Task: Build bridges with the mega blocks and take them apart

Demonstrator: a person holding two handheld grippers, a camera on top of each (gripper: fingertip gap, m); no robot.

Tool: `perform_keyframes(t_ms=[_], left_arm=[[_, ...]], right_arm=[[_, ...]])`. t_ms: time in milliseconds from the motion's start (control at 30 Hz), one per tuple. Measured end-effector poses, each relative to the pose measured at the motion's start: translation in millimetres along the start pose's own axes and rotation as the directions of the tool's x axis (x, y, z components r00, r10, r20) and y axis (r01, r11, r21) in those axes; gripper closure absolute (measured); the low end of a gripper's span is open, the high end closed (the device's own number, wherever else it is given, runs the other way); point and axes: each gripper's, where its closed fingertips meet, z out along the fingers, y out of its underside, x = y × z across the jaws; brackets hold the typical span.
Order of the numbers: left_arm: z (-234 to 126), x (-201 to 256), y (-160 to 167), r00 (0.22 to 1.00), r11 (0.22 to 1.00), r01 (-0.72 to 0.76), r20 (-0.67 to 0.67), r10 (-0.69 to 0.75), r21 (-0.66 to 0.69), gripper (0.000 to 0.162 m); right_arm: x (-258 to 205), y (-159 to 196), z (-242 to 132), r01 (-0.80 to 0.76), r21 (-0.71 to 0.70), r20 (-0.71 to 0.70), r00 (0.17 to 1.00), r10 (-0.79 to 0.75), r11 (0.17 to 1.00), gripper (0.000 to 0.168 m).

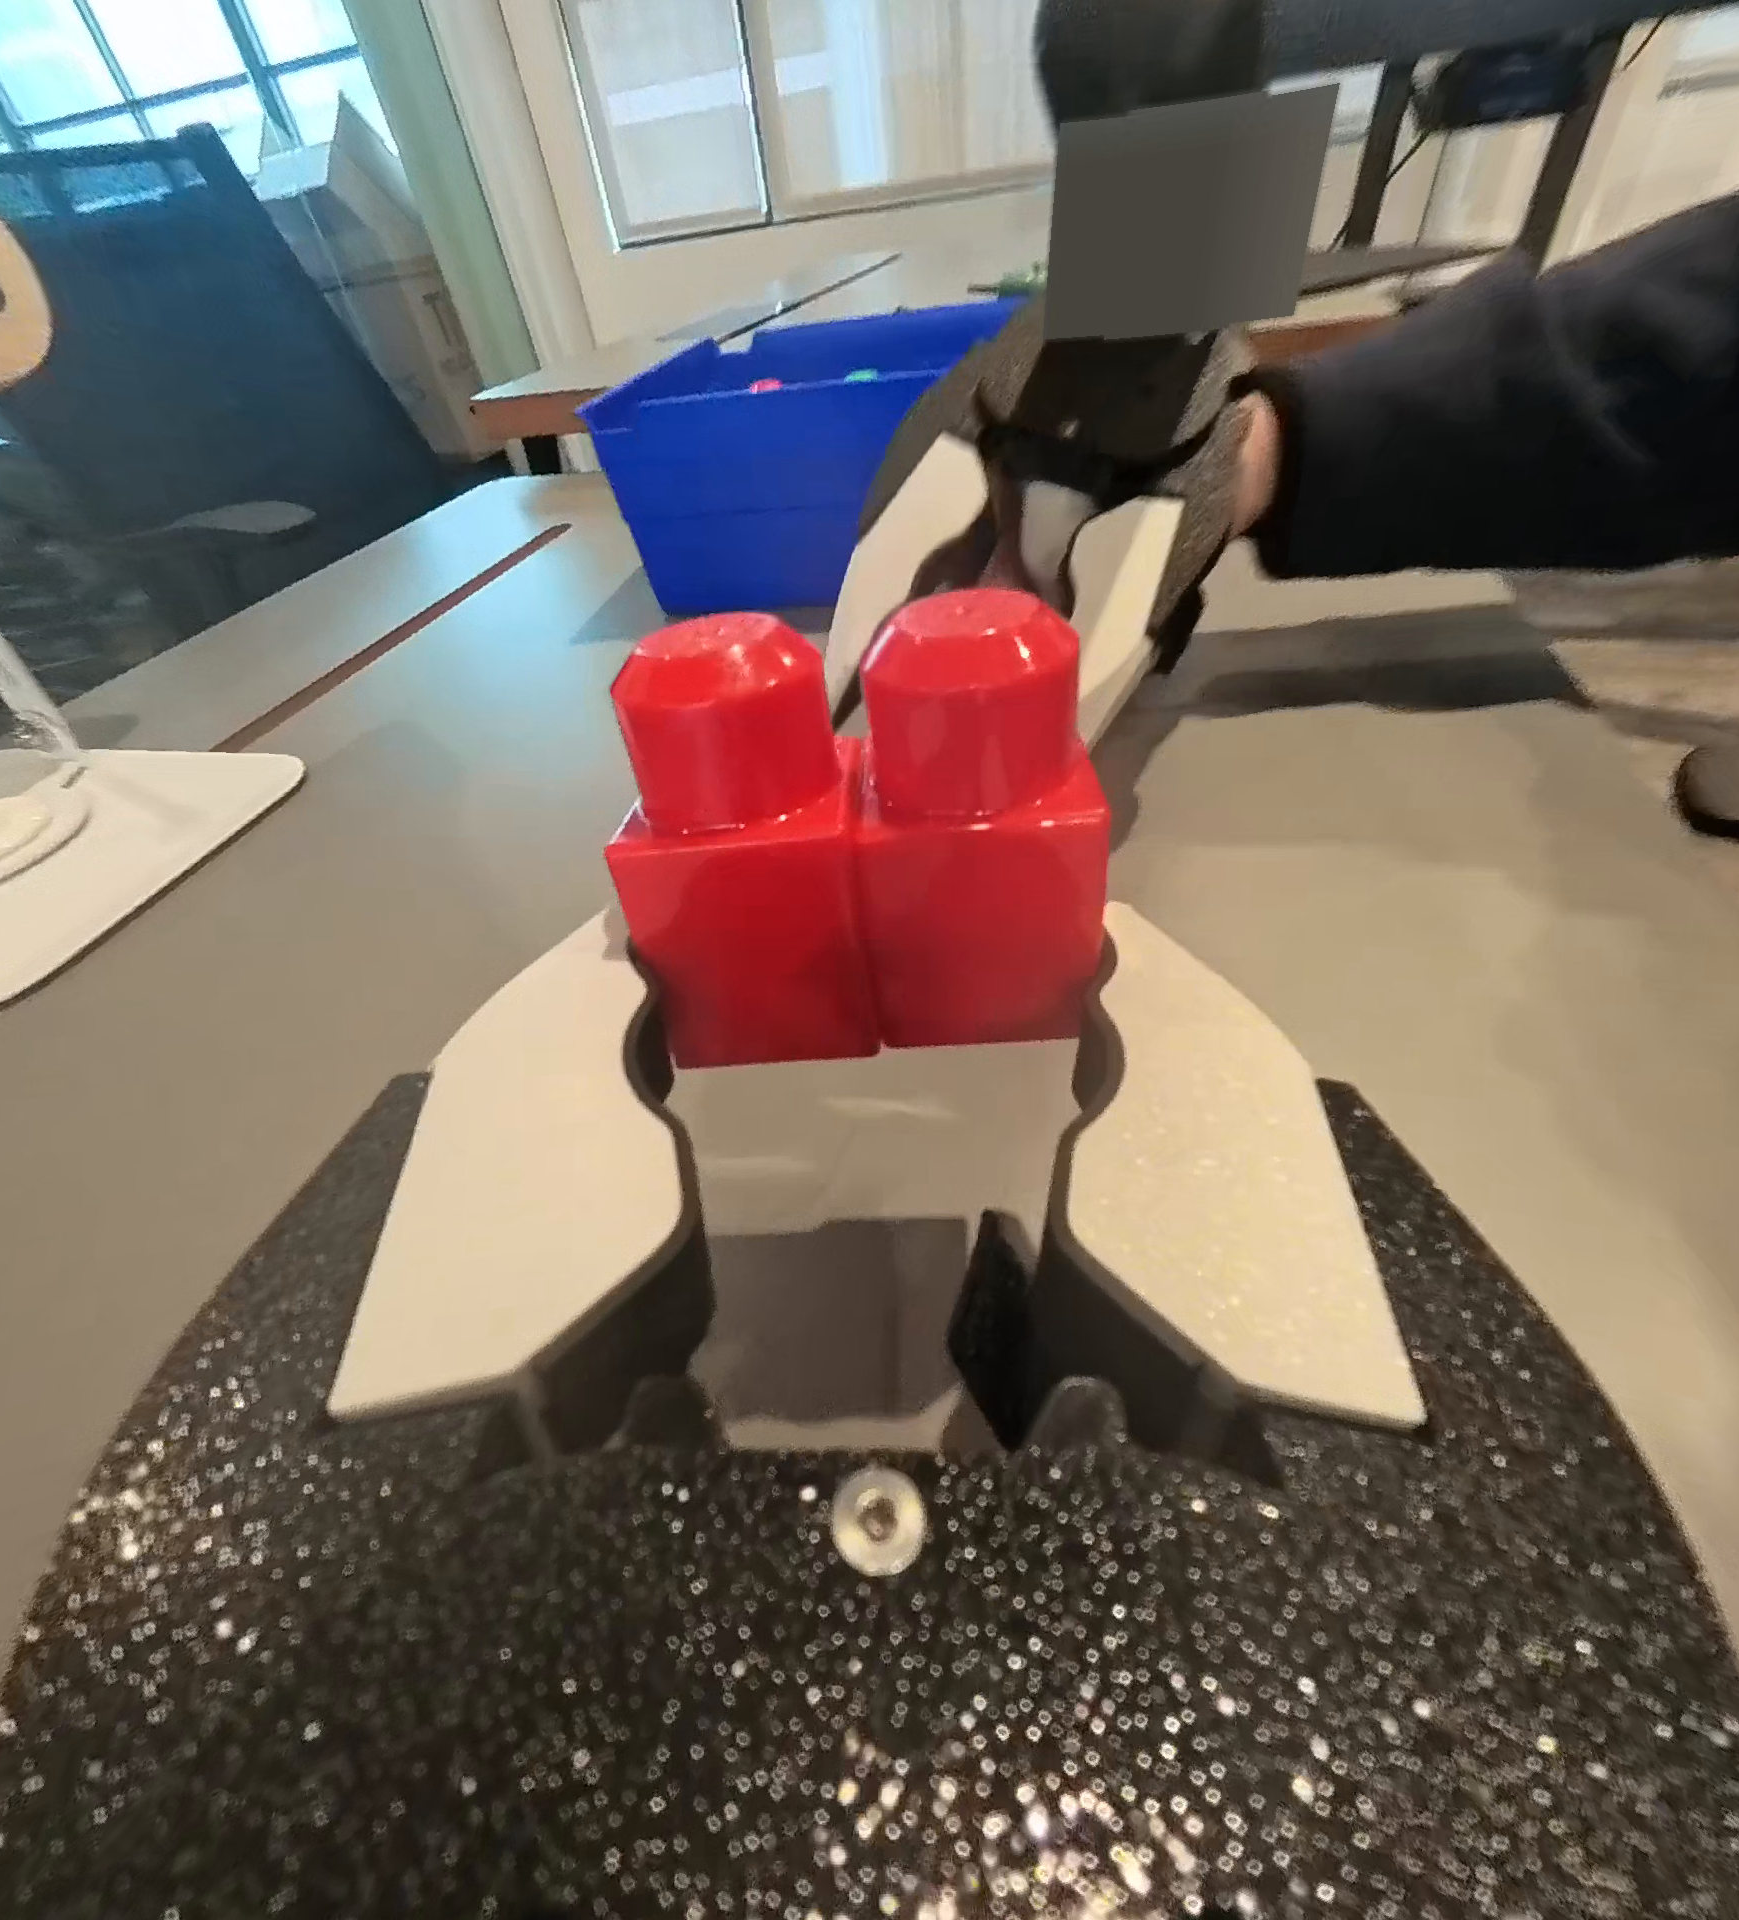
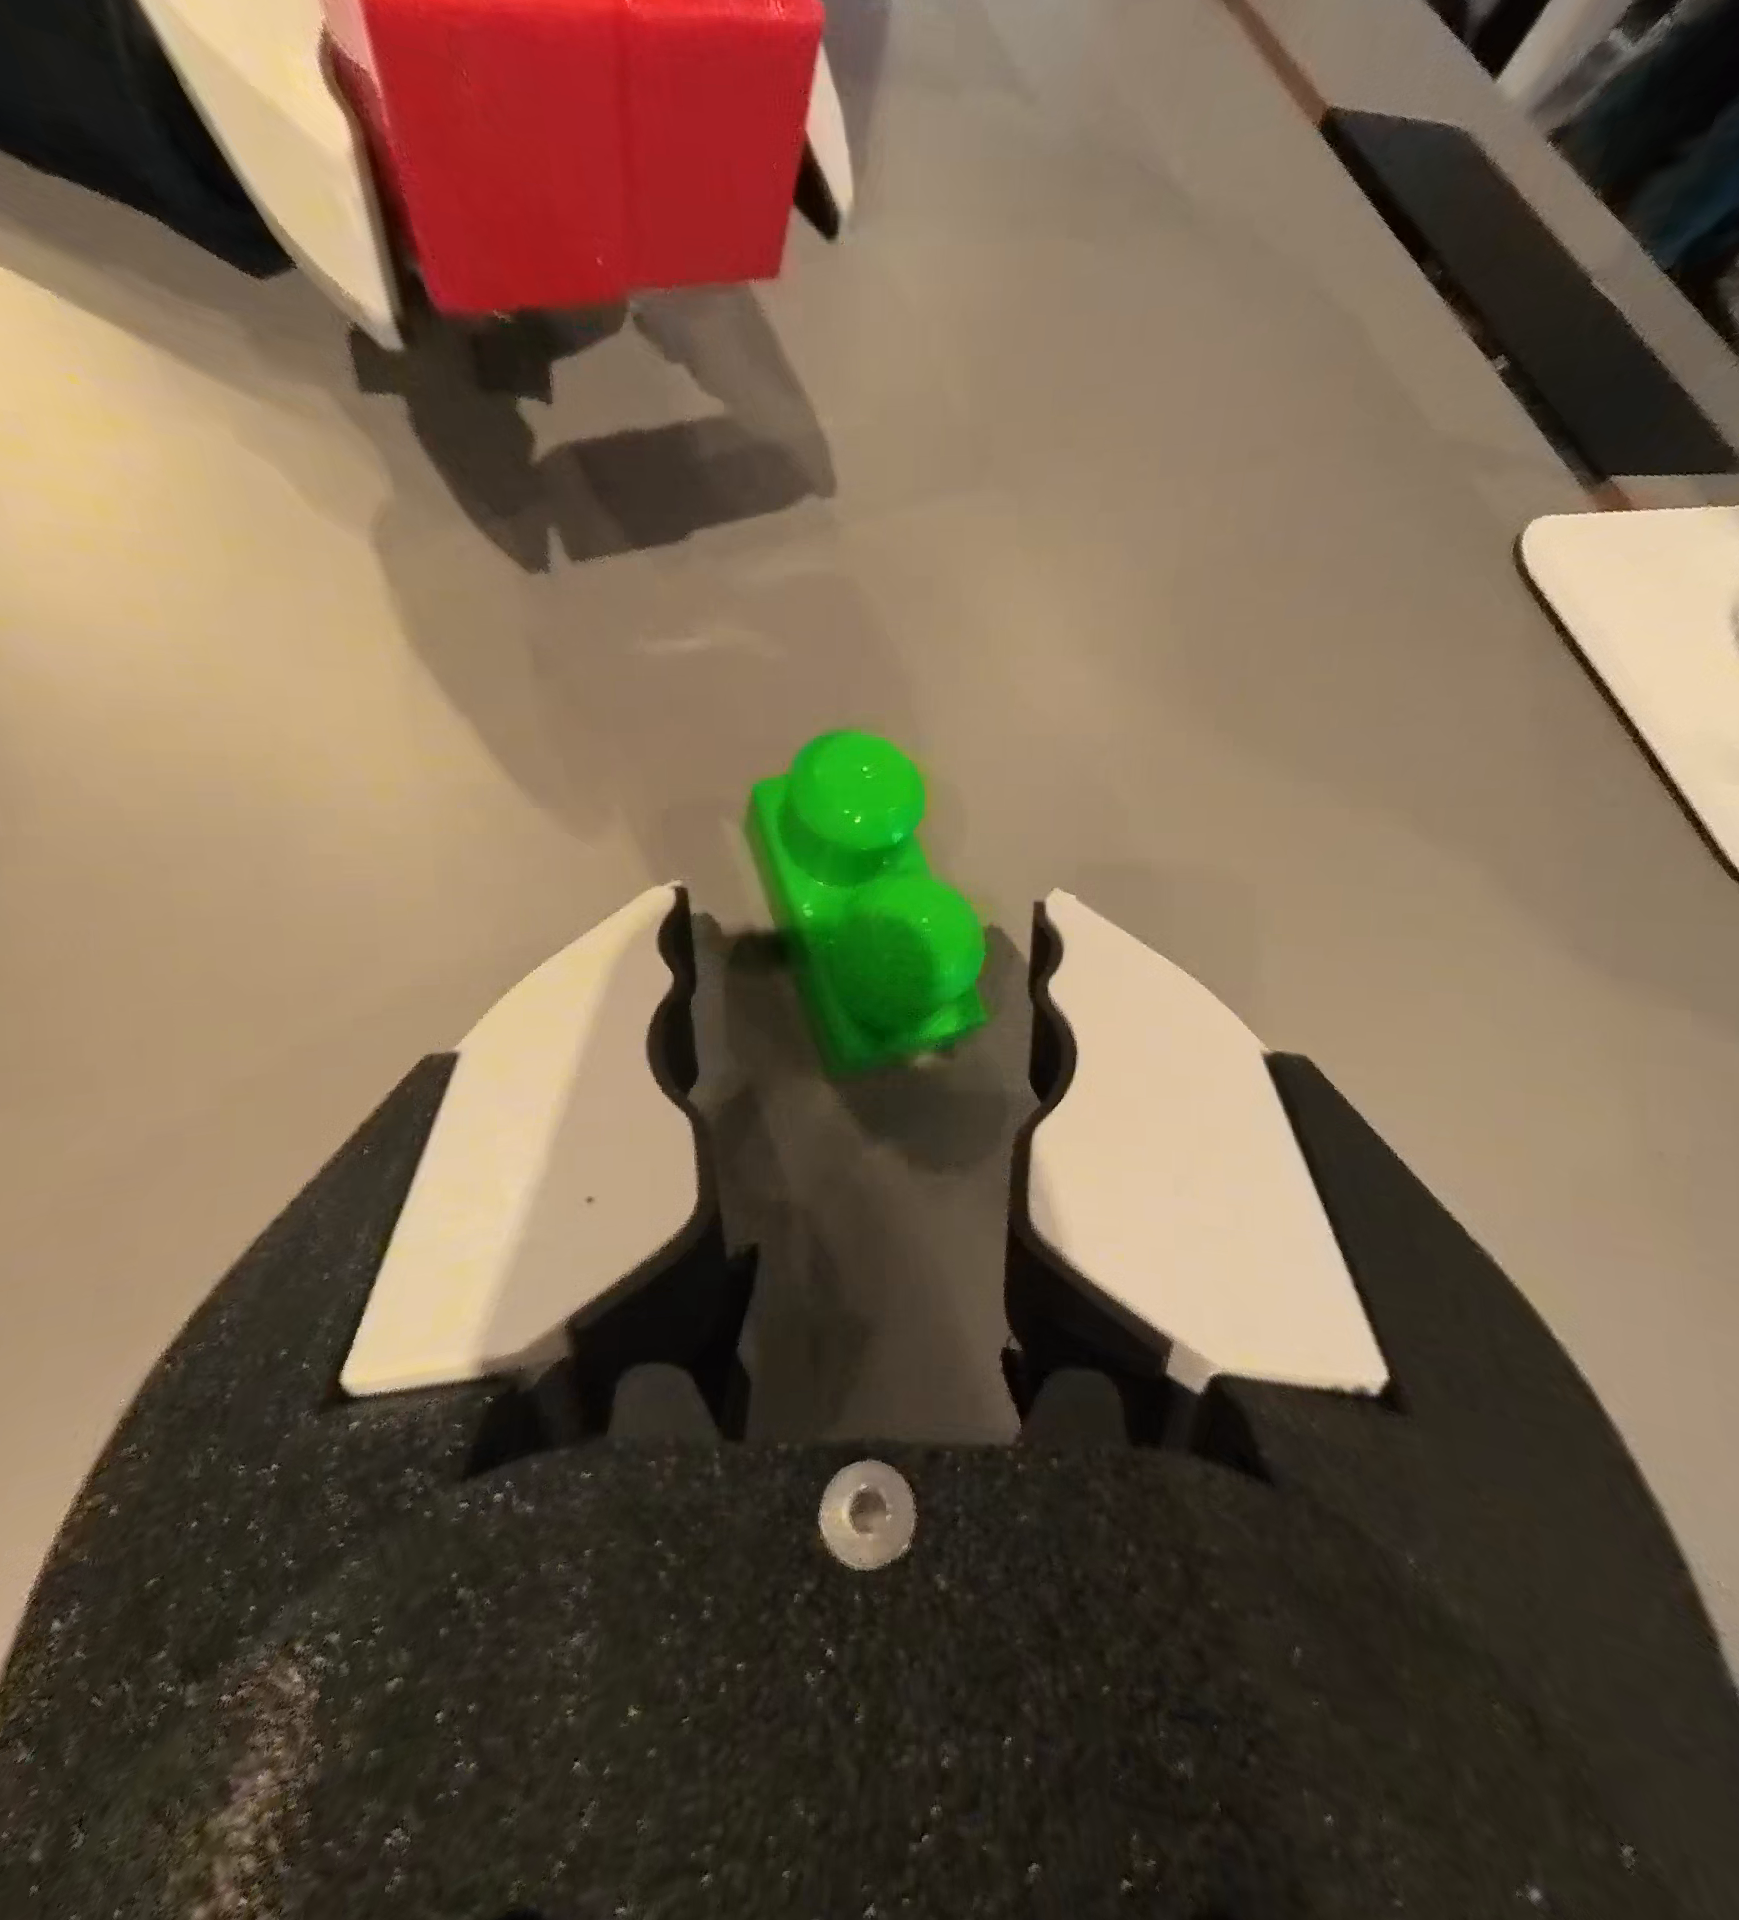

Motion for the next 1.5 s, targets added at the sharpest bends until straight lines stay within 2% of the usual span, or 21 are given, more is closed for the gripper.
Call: perform_keyframes(t_ms=[167, 333, 567, 733, 867, 1033, 1200, 1333, 1500], left_arm=[[-1, -2, -2, 0.999, 0.999, 0.037, -0.022, -0.036, 0.025, 0.087], [1, 1, -1, 1.0, 1.0, 0.002, -0.02, -0.002, 0.016, 0.087], [0, 2, 1, 1.0, 1.0, -0.008, -0.027, 0.008, 0.013, 0.087], [-1, 3, 2, 1.0, 1.0, -0.016, -0.021, 0.016, 0.007, 0.087], [-1, 0, 4, 1.0, 1.0, -0.016, 0.011, 0.016, -0.005, 0.086], [2, -20, 5, 0.989, 0.999, -0.01, 0.15, 0.016, -0.038, 0.087], [8, -38, 9, 0.941, 0.99, -0.084, 0.318, 0.115, -0.111, 0.087], [6, -45, 9, 0.889, 0.973, -0.169, 0.401, 0.22, -0.159, 0.087], [5, -49, 12, 0.876, 0.967, -0.173, 0.421, 0.237, -0.184, 0.087]], right_arm=[[1, 6, 10, 0.02, -0.042, 0.076, 0.997, -0.017, 0.999, 0.121], [-4, 9, 7, -0.051, -0.083, 0.102, 0.993, 0.06, 0.995, 0.139], [-4, 10, 3, -0.074, -0.052, 0.073, 0.994, 0.078, 0.996, 0.13], [-5, 9, 8, -0.113, -0.041, 0.091, 0.989, 0.117, 0.993, 0.139], [6, 3, 7, -0.194, -0.019, 0.003, 0.981, 0.194, 0.981, 0.14], [27, -41, -10, -0.354, 0.194, -0.143, 0.912, 0.384, 0.915, 0.14], [25, -99, -22, -0.376, 0.395, -0.216, 0.849, 0.483, 0.838, 0.14], [8, -132, -15, -0.376, 0.442, -0.204, 0.842, 0.499, 0.815, 0.14], [-1, -143, -3, -0.339, 0.406, -0.286, 0.835, 0.47, 0.849, 0.14]])
